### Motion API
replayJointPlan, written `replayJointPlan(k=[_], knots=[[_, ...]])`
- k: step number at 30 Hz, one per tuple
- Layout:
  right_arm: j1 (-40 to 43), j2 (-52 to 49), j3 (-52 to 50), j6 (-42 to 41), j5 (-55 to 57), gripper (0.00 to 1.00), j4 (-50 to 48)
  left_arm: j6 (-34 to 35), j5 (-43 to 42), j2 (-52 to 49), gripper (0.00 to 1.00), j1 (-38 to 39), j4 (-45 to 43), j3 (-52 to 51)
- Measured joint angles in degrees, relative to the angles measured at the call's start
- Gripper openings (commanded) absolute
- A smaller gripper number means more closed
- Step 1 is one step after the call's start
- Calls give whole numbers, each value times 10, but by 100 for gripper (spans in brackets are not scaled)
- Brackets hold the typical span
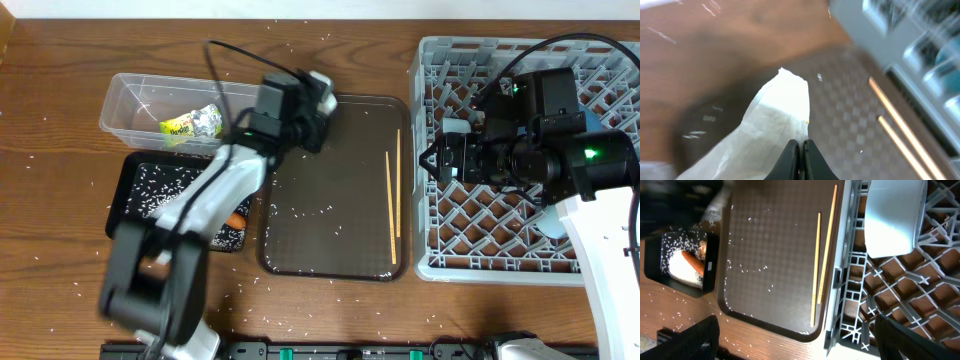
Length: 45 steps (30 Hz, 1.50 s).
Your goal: Sort waste into correct bins and load items into the dishwasher rack
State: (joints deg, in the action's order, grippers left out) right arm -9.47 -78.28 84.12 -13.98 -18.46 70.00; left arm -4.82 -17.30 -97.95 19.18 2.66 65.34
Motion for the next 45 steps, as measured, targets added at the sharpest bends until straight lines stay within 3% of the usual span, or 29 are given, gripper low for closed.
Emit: replayJointPlan(k=[5,11,12,13,14,16,21,30,33,38,42,45], knots=[[0,0,0,0,0,90,0,4,54,80,6,-48,14,0],[0,0,0,0,0,90,0,5,82,45,8,-114,39,1],[0,0,0,0,0,90,0,5,85,31,27,-120,41,1],[0,0,0,0,0,90,0,3,86,18,72,-126,41,0],[0,0,0,0,0,90,0,5,87,6,87,-131,42,0],[0,0,0,0,0,90,0,5,87,-6,98,-139,50,0],[0,0,0,0,0,89,-3,25,87,44,98,-146,94,0],[-22,-1,0,-3,11,76,-24,38,87,341,98,-146,258,9],[-73,-2,0,-31,50,76,-34,51,87,400,98,-146,334,10],[-191,-33,1,-92,151,80,-45,138,87,469,98,-160,452,9],[-269,-101,1,-134,215,86,-67,182,87,505,98,-175,517,9],[-291,-170,2,-163,240,84,-89,198,87,512,98,-177,567,9]])
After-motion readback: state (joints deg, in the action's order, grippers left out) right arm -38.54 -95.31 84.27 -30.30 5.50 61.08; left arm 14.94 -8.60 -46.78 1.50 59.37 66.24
